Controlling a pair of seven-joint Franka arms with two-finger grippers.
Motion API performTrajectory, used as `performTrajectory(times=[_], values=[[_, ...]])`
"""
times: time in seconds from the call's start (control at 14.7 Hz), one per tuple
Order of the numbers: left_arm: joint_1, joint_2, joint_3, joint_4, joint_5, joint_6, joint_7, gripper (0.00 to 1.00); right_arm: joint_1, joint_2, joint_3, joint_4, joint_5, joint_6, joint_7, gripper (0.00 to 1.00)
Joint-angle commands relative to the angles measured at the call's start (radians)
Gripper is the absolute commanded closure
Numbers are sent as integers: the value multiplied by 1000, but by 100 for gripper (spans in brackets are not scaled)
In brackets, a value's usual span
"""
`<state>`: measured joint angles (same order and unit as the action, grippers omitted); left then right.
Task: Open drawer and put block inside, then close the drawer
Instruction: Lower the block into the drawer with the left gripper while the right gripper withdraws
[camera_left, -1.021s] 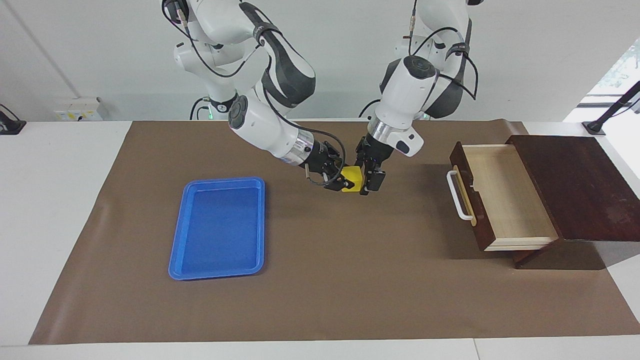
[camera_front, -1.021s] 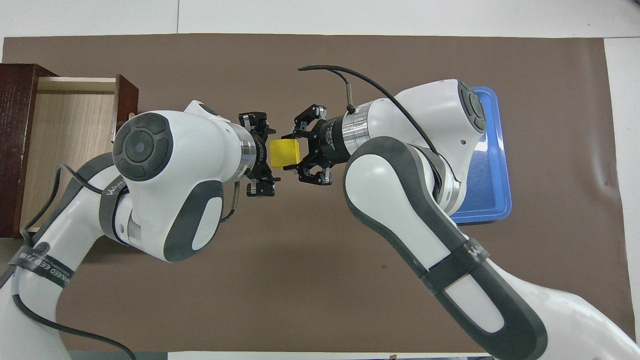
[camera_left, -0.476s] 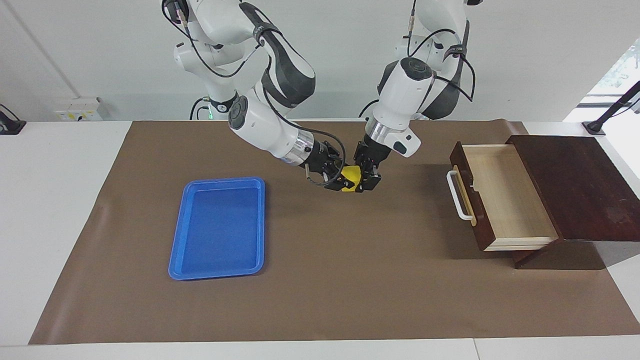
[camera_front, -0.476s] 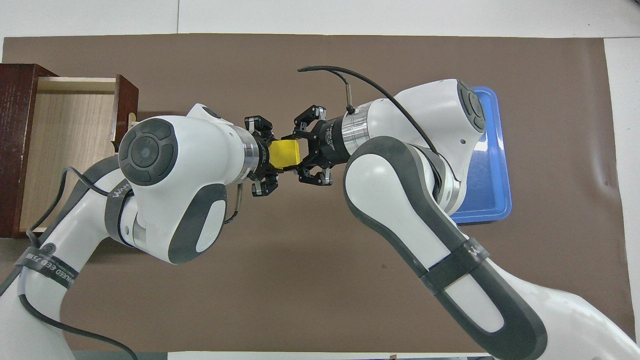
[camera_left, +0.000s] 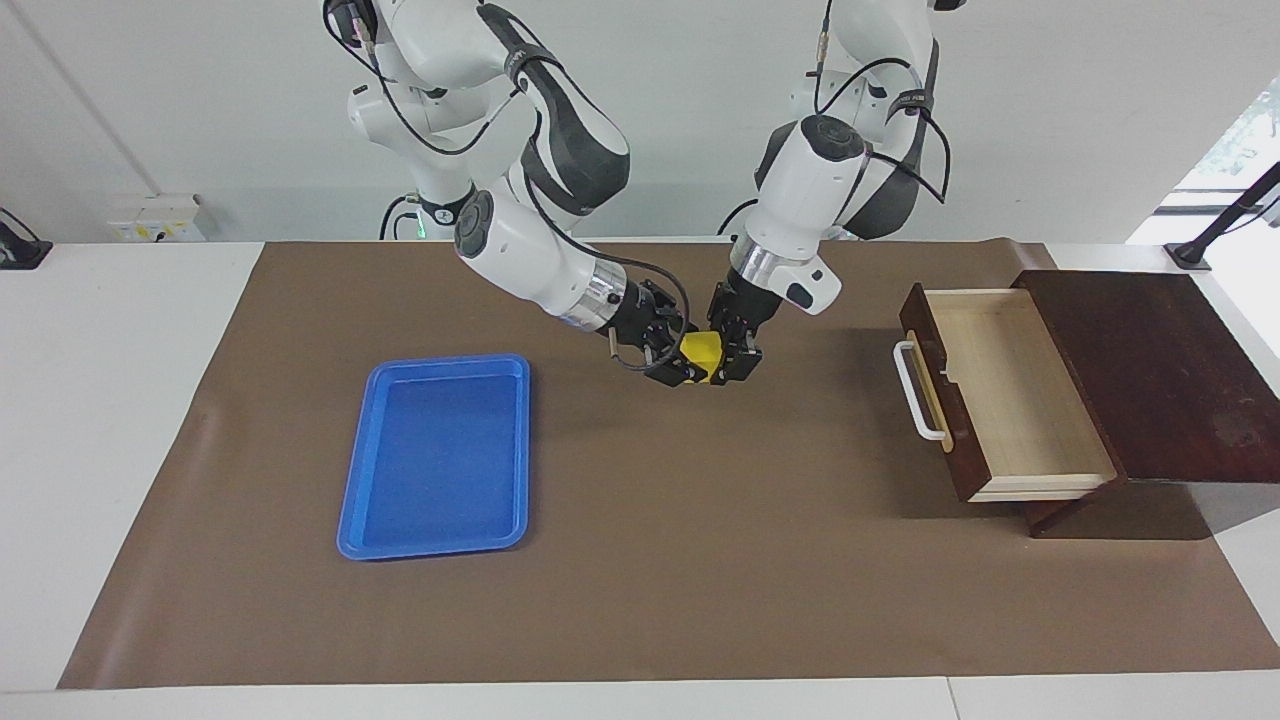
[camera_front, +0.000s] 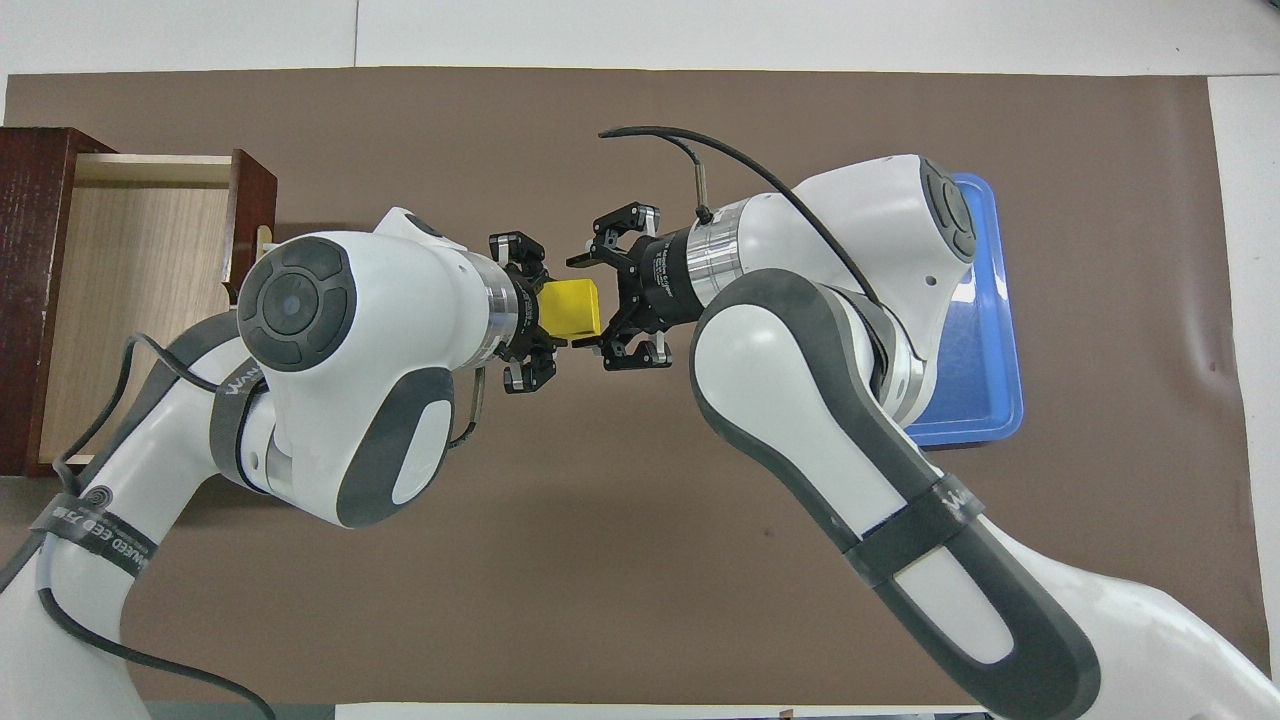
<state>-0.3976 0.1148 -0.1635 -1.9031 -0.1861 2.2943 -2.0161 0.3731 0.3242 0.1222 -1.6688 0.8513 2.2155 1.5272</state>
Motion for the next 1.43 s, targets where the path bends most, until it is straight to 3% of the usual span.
performTrajectory(times=[0.0,0.34,0.48,0.88,1.02,1.23,1.29,1.36], values=[[15,-20,21,10,-16,-25,39,100,-13,1,1,15,18,-10,14,0],[280,-73,25,90,-16,-306,379,100,-86,-25,-7,17,-3,-94,-1,0],[405,-95,25,91,-16,-354,535,100,-141,-45,-6,26,-59,-152,-30,0],[646,-89,27,50,5,-290,611,100,-299,-71,-7,119,-312,-506,-482,0],[658,-84,27,-19,101,-236,609,100,-324,-94,-7,138,-444,-607,-722,0],[675,-99,27,-108,106,-179,608,98,-341,-142,-7,136,-612,-660,-1037,0],[675,-101,27,-113,106,-182,611,72,-347,-157,-7,133,-661,-666,-1138,0],[674,-101,25,-113,106,-187,614,33,-355,-172,-7,130,-711,-666,-1232,0]])
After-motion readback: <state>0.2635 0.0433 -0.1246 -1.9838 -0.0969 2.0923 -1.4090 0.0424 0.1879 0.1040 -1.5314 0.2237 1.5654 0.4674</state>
